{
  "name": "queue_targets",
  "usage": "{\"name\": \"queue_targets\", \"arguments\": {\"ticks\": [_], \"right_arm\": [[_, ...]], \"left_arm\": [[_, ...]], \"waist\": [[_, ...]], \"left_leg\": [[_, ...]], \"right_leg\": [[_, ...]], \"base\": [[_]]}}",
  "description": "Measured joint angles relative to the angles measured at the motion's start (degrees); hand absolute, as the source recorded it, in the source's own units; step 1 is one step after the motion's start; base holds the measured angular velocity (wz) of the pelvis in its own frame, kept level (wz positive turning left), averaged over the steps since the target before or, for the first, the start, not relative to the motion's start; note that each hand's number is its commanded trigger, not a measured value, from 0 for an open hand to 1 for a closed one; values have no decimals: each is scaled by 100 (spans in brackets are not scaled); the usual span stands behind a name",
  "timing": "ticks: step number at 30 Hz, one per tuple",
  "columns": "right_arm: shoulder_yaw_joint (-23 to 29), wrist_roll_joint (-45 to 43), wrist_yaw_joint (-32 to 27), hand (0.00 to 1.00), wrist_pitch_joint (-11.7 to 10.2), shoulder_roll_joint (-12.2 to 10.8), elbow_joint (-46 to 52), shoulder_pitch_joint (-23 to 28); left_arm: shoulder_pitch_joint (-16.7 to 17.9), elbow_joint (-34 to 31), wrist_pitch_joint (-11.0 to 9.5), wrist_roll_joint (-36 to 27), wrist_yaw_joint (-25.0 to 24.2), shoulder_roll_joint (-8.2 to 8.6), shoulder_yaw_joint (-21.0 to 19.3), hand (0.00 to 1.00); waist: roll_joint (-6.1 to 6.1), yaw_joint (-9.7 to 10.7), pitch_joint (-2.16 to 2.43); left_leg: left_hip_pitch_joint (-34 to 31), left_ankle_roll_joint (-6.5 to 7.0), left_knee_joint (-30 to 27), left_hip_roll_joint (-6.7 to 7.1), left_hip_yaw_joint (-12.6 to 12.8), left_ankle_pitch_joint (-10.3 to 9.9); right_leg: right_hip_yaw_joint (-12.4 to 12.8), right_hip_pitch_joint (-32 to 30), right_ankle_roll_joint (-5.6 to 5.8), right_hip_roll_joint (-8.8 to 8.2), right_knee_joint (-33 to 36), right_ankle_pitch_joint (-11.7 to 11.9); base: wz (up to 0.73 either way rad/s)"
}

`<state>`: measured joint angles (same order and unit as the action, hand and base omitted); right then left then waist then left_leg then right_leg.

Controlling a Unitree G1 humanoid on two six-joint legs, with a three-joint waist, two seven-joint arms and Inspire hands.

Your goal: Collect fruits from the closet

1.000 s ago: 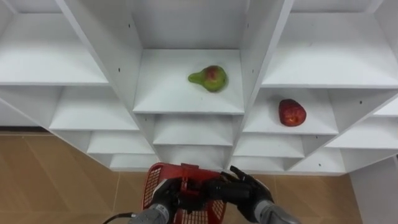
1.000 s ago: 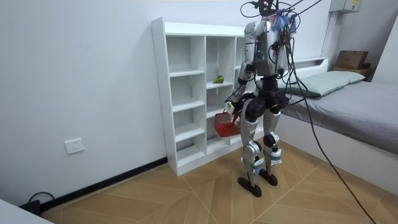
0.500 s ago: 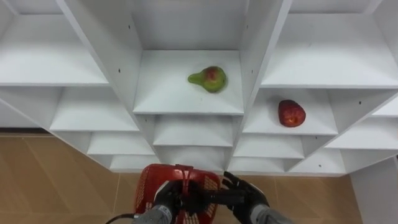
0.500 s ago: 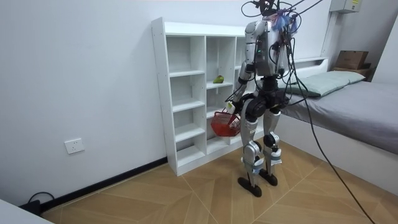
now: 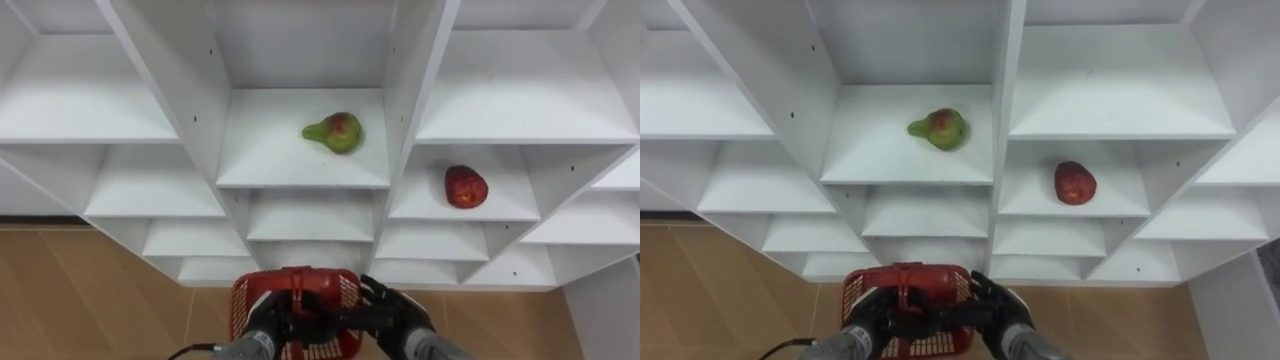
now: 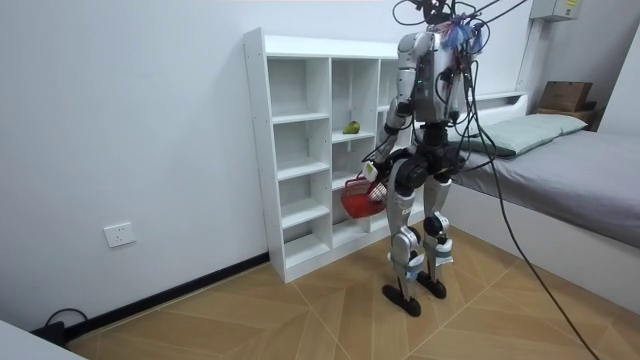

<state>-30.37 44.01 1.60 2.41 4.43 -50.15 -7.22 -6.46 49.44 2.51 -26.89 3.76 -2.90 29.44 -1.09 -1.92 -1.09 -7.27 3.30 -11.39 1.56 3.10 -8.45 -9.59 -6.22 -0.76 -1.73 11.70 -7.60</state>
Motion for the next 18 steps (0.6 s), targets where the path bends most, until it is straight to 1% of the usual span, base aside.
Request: {"name": "queue_targets", "arguments": {"ticks": [3,6,9,10,12,13,14,16,18], "right_arm": [[6,-210,-8,0,0,4,-1,1],[16,-694,-16,0,0,28,91,21],[25,-1204,-5,0,-4,45,188,74],[25,-1313,0,0,-4,44,201,86],[21,-1925,22,0,-3,97,522,259],[20,-2057,39,0,-4,111,617,304],[16,-2269,58,0,-2,181,827,376],[18,-2577,115,0,-3,249,1153,463],[24,-2996,112,0,-1,342,1527,518]], "left_arm": [[60,0,-10,-45,61,-44,0,100],[103,0,-13,-42,79,-111,-7,100],[167,6,-13,-45,79,-204,-19,100],[177,7,-13,-45,81,-221,-20,100],[266,5,-33,-45,106,-221,-73,100],[295,5,-32,-47,109,-231,-110,100],[321,2,-34,-48,113,-266,-160,100],[351,-9,-44,-67,112,-274,-252,100],[362,-9,-44,-71,108,-296,-284,100]], "waist": [[4,1,2],[23,6,11],[74,23,43],[81,27,47],[114,0,49],[134,2,62],[172,-5,75],[202,-4,71],[206,-20,69]], "left_leg": [[4,0,-4,2,-6,0],[-3,0,-16,9,-14,0],[14,0,-24,11,-30,0],[20,0,-26,11,-36,0],[96,0,-15,12,-42,0],[107,-1,-7,13,-41,-1],[110,-2,0,13,-40,-2],[115,-2,-9,10,-39,-2],[132,-2,-12,14,-40,-2]], "right_leg": [[3,6,0,1,0,0],[20,4,-2,0,-6,-8],[4,32,-4,-7,-13,-13],[10,43,-4,-8,-13,-13],[12,121,3,-10,-12,-26],[12,128,1,-10,-10,-36],[15,129,-4,-11,-10,-47],[16,140,-9,-7,-9,-52],[10,154,-9,-12,-9,-52]], "base": [[0],[0],[1],[6],[2],[0],[0],[0],[0]]}}
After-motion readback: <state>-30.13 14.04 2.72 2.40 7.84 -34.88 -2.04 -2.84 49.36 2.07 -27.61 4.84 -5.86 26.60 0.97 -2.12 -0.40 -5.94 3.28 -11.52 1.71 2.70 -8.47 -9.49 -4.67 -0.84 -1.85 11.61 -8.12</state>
